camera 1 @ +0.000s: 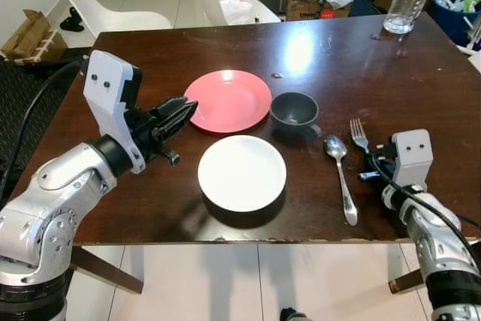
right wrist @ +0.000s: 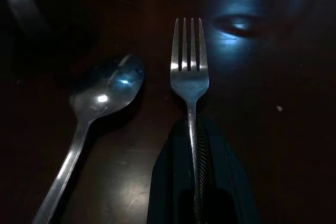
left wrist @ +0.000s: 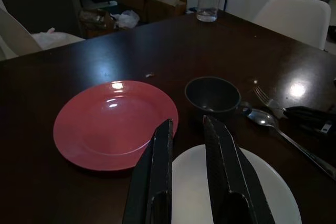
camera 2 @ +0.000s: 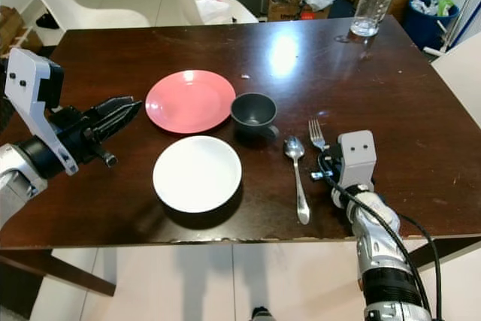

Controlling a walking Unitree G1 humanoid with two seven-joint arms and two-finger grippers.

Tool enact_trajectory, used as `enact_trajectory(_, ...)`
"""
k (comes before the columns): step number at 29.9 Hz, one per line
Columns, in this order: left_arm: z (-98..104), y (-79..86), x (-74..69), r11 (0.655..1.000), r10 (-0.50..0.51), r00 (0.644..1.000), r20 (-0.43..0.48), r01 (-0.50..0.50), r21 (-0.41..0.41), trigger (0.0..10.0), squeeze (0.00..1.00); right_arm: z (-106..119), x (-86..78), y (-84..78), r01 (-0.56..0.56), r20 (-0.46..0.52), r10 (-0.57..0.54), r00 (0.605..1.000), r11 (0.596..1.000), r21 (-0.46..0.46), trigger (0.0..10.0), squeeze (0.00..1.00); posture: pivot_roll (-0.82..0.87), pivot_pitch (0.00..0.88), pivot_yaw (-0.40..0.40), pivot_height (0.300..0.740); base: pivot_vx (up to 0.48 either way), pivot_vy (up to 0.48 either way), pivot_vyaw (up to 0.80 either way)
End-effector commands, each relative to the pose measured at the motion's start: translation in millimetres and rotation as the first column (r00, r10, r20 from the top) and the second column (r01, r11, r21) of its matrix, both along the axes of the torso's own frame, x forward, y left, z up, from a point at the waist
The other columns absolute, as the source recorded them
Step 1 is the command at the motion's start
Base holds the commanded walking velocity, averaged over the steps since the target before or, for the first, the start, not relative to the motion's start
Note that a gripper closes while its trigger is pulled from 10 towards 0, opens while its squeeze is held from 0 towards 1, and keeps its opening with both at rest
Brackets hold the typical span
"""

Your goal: Setting the table

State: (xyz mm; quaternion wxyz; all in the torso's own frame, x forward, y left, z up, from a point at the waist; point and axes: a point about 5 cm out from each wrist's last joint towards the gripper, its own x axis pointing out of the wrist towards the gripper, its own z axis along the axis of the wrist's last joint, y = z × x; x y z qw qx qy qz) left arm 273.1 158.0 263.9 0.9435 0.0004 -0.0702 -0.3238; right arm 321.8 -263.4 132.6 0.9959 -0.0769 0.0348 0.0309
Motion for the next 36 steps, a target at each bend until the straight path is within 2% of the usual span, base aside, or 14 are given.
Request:
enact_trajectory(1, -1.1, -1.5, -1.5, 1.000, -0.009, 1.000, -0.012, 0.009, 0.006, 10.0, 0.00, -3.4, -2.6, 3.0, -0.005, -0.005, 0.005, 1.000, 1.000, 0.005, 10.0, 0.00, 0.03, 0.134, 0.167, 0.740, 0.000, 0.000, 0.00)
enact_trajectory(4, -1.2, -2.2, -0.8, 1.000, -0.010, 1.000, -0.013, 0.010, 0.005, 10.0, 0.00, -3.2, -3.5, 3.5, -0.007, -0.002, 0.007, 1.000, 1.000, 0.009, 10.0, 0.00, 0.03, 0.134, 0.167, 0.740, 0.000, 0.000, 0.00)
enact_trajectory(5, -1.5, -3.7, -0.2, 1.000, -0.013, 1.000, -0.013, 0.013, 0.005, 10.0, 0.00, -2.4, -4.2, 4.4, -0.014, 0.002, 0.014, 1.000, 1.000, 0.015, 10.0, 1.00, 0.02, 0.135, 0.164, 0.740, 0.000, 0.000, 0.00)
enact_trajectory(13, -5.5, -7.4, -1.5, 1.000, -0.015, 1.000, -0.025, 0.014, -0.012, 10.0, 0.00, 41.1, -16.8, 2.6, 0.017, 0.141, -0.018, 0.990, 1.000, 0.010, 10.0, 1.00, 0.01, 0.142, 0.134, 0.740, 0.000, 0.000, 0.00)
enact_trajectory(14, -6.1, -7.6, -1.7, 1.000, -0.013, 1.000, -0.027, 0.013, -0.015, 10.0, 0.00, 52.3, -20.4, 1.6, 0.042, 0.181, -0.042, 0.983, 0.999, 0.001, 10.0, 0.33, 0.01, 0.142, 0.133, 0.740, 0.000, 0.000, 0.00)
enact_trajectory(15, -6.9, -7.9, -1.8, 1.000, -0.012, 1.000, -0.029, 0.011, -0.019, 10.0, 0.00, 66.5, -25.0, 1.1, 0.073, 0.236, -0.069, 0.969, 0.997, -0.010, 10.0, 0.00, 0.00, 0.142, 0.133, 0.740, 0.000, 0.000, 0.00)
enact_trajectory(18, -10.4, -10.0, -0.3, 1.000, -0.008, 0.999, -0.037, 0.007, -0.029, 10.0, 0.00, 104.9, -36.4, 6.5, 0.128, 0.413, -0.144, 0.899, 0.990, 0.067, 10.0, 0.00, -0.02, 0.137, 0.133, 0.740, 0.000, 0.000, 0.00)
enact_trajectory(19, -12.9, -13.0, 1.7, 0.999, -0.001, 0.999, -0.038, -0.001, -0.037, 10.0, 0.00, 119.5, -42.8, 16.0, 0.116, 0.483, -0.164, 0.860, 0.985, 0.127, 10.0, 0.00, -0.02, 0.134, 0.131, 0.740, 0.000, 0.000, 0.00)
enact_trajectory(20, -15.2, -15.9, 4.0, 0.999, 0.018, 0.999, -0.038, -0.020, -0.042, 10.0, 0.00, 119.0, -44.5, 27.5, 0.104, 0.500, -0.145, 0.854, 0.989, 0.109, 10.0, 0.00, -0.04, 0.125, 0.126, 0.740, 0.000, 0.000, 0.00)
enact_trajectory(21, -15.2, -15.9, 4.0, 0.999, 0.018, 0.999, -0.038, -0.020, -0.042, 10.0, 0.00, 119.0, -44.5, 27.5, 0.104, 0.500, -0.145, 0.854, 0.989, 0.109, 10.0, 0.00, -0.04, 0.125, 0.126, 0.740, 0.000, 0.000, 0.00)
enact_trajectory(22, -20.3, -22.2, 7.1, 0.997, 0.056, 0.998, -0.035, -0.058, -0.043, 10.0, 0.00, 110.0, -48.4, 48.8, 0.079, 0.496, -0.124, 0.859, 0.991, 0.113, 10.0, 0.00, -0.05, 0.115, 0.121, 0.740, 0.000, 0.000, 0.00)
enact_trajectory(29, -48.0, -32.9, 0.2, 0.990, 0.144, 0.987, -0.068, -0.144, 0.005, 10.0, 0.00, 54.0, -64.2, 99.9, 0.081, 0.353, -0.143, 0.925, 0.980, 0.184, 10.0, 0.00, -0.06, 0.084, 0.093, 0.740, 0.000, 0.000, 0.00)
enact_trajectory(34, -68.0, -30.2, -4.1, 0.979, 0.200, 0.973, -0.117, -0.196, 0.051, 10.0, 0.00, 36.3, -66.9, 110.0, 0.083, 0.286, -0.138, 0.948, 0.977, 0.198, 10.0, 0.00, -0.06, 0.072, 0.084, 0.740, 0.000, 0.000, 0.00)
enact_trajectory(36, -85.0, -23.5, -4.8, 0.956, 0.290, 0.945, -0.152, -0.280, 0.088, 10.0, 0.00, 32.2, -67.2, 113.0, 0.064, 0.280, -0.110, 0.954, 0.983, 0.170, 10.0, 0.00, -0.07, 0.058, 0.071, 0.740, 0.000, 0.000, 0.00)
